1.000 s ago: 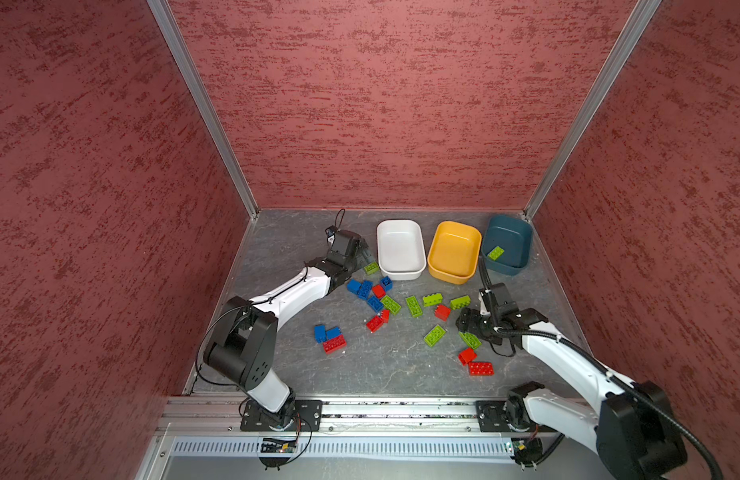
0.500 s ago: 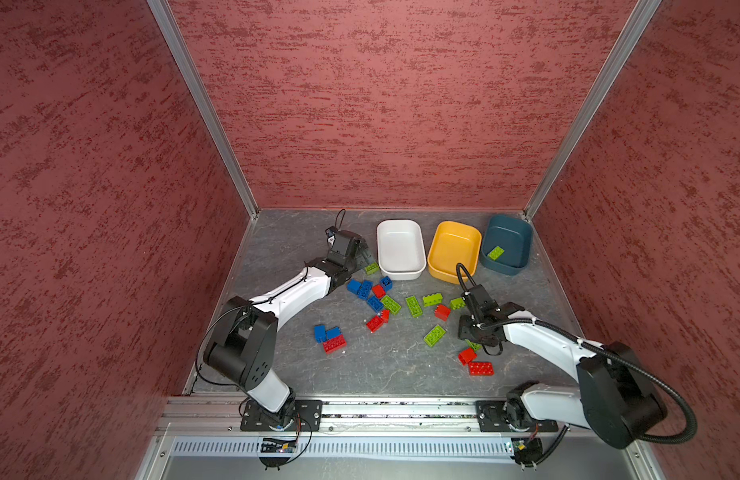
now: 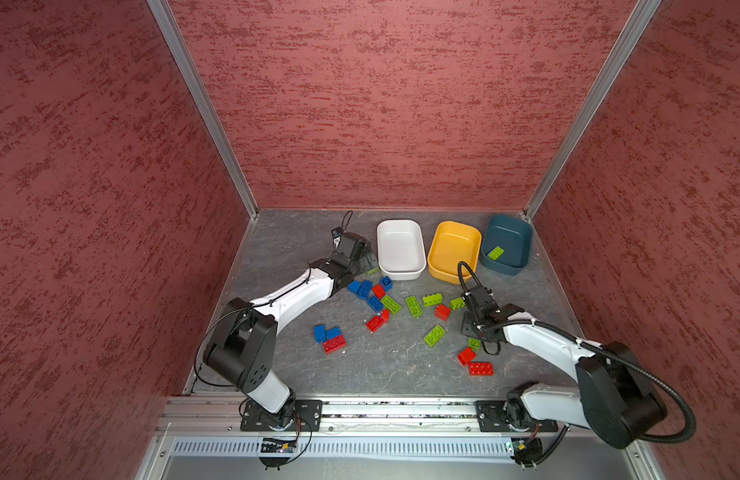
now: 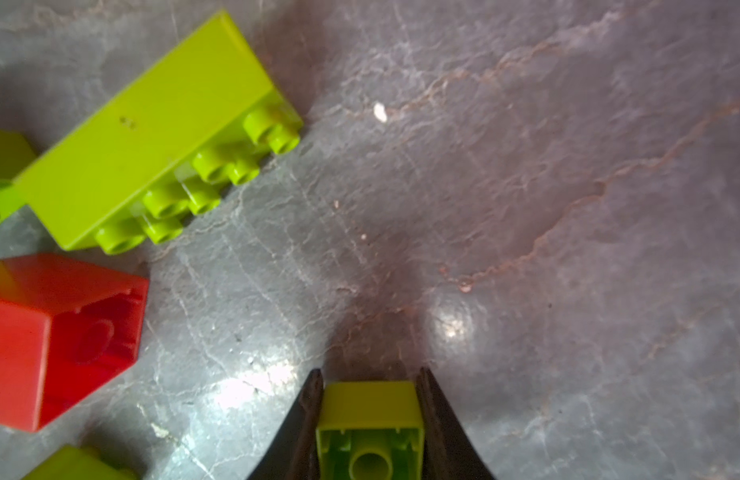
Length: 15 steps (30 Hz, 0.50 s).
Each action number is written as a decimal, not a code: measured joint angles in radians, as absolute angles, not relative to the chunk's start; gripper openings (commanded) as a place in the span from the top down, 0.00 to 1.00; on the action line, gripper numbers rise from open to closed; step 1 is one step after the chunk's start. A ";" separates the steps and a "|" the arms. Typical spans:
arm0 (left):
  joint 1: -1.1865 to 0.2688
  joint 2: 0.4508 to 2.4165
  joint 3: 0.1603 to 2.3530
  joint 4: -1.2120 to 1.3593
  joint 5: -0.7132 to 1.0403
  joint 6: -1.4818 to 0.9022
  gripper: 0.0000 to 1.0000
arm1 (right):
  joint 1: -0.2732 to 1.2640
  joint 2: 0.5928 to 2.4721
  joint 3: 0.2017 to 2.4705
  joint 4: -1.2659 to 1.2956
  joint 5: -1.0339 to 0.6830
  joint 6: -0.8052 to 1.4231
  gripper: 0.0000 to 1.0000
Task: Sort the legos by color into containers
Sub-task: 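Grasp another green brick with the right gripper while the left arm advances, then drop the second green brick into the teal tub with the right gripper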
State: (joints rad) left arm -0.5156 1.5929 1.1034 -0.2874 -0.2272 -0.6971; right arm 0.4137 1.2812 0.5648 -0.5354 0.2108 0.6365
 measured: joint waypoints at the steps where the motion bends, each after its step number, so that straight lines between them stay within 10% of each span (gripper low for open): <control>1: -0.518 1.593 1.106 -0.289 -0.230 -0.693 0.01 | 0.406 1.269 0.558 -0.529 0.212 0.636 0.74; 15: -0.634 1.606 1.193 -0.297 -0.261 -0.546 0.01 | -0.005 1.074 0.532 -0.279 0.006 0.567 0.80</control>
State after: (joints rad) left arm -0.6342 1.6062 1.1934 -0.2966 -0.2611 -0.5465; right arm -0.0048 1.0744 0.5323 -0.2794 0.0059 0.5674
